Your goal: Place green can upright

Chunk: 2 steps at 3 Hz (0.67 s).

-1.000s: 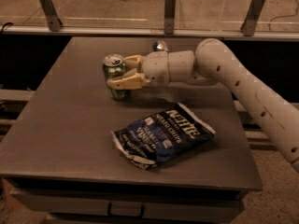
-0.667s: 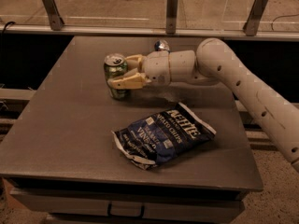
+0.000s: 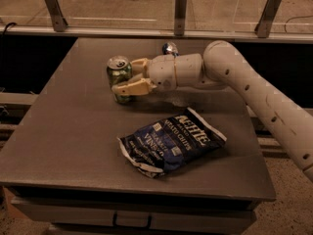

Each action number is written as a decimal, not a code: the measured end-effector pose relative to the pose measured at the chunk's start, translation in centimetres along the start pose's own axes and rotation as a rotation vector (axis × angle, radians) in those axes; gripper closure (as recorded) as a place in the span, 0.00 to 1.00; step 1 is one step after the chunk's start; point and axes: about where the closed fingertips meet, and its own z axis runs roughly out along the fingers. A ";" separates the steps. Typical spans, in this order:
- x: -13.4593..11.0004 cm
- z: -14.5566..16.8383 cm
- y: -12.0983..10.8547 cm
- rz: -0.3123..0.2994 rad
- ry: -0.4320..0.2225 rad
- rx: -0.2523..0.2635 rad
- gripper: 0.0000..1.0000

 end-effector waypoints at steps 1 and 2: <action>-0.1 0.2 0.1 -0.001 -0.001 -0.004 0.00; -0.4 -0.5 0.0 -0.007 0.026 0.025 0.00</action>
Offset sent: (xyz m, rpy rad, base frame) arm 0.0014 -0.0182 0.0112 -0.0532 -0.0219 -0.0787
